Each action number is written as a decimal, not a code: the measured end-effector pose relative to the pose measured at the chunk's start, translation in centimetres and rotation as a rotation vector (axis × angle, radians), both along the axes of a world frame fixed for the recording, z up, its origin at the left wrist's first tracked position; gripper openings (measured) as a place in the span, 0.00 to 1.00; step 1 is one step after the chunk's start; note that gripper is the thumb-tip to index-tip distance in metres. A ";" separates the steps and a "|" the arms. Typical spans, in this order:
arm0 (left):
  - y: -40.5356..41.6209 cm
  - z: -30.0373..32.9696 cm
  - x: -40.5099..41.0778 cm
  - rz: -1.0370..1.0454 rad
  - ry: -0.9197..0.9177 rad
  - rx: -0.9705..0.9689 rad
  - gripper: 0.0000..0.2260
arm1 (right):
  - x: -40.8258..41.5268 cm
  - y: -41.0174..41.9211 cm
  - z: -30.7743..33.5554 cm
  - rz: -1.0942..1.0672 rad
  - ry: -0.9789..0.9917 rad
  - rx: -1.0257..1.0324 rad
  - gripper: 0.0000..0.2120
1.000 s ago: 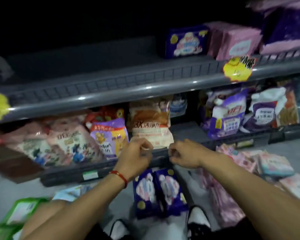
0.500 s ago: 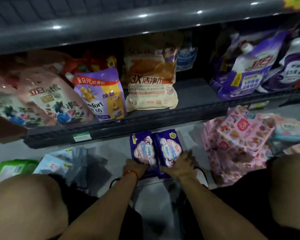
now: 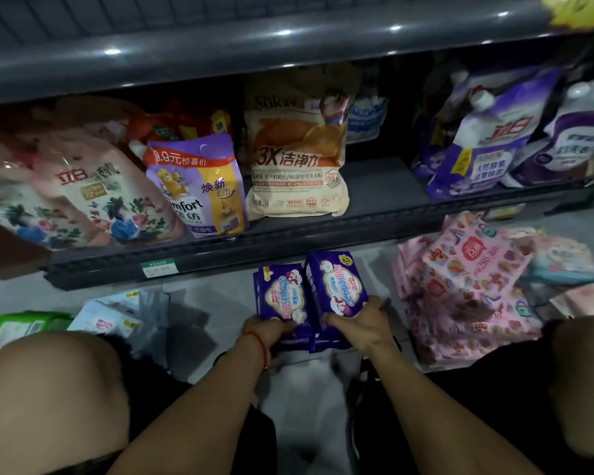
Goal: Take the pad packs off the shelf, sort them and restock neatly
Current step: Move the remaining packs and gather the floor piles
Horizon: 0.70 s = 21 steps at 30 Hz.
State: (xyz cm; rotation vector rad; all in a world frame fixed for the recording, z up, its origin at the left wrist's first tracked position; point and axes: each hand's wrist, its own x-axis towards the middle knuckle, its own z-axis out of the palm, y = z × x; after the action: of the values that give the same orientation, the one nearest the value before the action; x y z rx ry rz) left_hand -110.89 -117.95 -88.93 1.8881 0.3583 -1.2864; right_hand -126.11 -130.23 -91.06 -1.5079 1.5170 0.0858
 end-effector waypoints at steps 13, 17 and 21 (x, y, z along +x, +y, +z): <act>0.5 15.5 2.9 0.012 -0.379 -0.438 0.25 | -5.3 -8.3 21.6 0.321 -0.318 -0.352 0.49; 0.3 20.4 4.1 -0.011 -0.340 -0.604 0.30 | -7.1 -8.8 27.4 0.538 -0.434 -0.325 0.46; -0.5 22.3 4.4 -0.041 -0.261 -0.726 0.27 | -7.4 -8.6 29.3 0.612 -0.566 -0.166 0.45</act>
State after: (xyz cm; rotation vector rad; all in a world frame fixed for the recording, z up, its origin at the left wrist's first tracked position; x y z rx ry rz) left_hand -106.47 -118.42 -66.62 1.4054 -0.2618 -0.9893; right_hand -133.46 -138.82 -61.81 -1.8858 0.6027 -0.1073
